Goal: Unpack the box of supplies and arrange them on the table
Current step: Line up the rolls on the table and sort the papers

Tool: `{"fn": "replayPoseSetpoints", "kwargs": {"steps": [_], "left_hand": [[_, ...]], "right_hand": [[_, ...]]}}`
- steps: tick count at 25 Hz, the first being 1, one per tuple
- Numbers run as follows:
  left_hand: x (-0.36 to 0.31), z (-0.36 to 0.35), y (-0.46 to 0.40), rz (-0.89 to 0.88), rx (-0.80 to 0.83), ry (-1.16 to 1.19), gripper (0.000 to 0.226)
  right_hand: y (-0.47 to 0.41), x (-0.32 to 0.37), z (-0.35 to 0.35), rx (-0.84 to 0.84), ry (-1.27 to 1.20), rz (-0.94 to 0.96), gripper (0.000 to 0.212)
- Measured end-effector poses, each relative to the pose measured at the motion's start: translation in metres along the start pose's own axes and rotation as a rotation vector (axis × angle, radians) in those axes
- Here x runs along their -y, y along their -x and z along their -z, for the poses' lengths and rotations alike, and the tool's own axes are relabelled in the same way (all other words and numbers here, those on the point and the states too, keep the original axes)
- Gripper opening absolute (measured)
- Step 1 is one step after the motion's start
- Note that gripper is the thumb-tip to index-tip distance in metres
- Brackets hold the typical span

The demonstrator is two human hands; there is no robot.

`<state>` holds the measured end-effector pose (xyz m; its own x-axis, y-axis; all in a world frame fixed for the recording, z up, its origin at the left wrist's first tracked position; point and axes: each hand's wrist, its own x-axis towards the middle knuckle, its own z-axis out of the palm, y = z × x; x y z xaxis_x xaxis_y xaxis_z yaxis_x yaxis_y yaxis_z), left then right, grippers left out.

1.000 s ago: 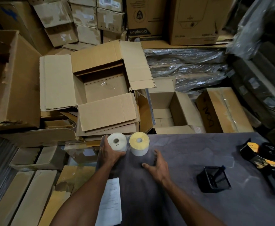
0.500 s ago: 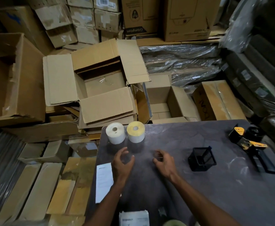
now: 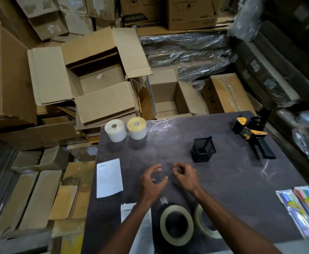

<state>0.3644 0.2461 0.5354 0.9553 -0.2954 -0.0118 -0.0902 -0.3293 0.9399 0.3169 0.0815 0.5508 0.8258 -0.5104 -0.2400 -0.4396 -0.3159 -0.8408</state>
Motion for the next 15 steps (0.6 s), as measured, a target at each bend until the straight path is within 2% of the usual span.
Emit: {"fn": "replayPoseSetpoints", "kwargs": {"steps": [5, 12, 15], "left_hand": [[-0.01, -0.019, 0.037, 0.017, 0.047, -0.054, 0.05], [-0.031, -0.044, 0.09, 0.052, 0.007, -0.13, 0.045], [-0.032, -0.049, 0.115, 0.022, -0.02, -0.183, 0.047]], "right_hand": [[0.024, -0.025, 0.029, -0.007, 0.002, -0.004, 0.021], [0.057, -0.048, 0.076, 0.087, -0.029, 0.058, 0.017], [0.078, -0.061, 0.093, 0.086, 0.028, 0.059, 0.015]]}}
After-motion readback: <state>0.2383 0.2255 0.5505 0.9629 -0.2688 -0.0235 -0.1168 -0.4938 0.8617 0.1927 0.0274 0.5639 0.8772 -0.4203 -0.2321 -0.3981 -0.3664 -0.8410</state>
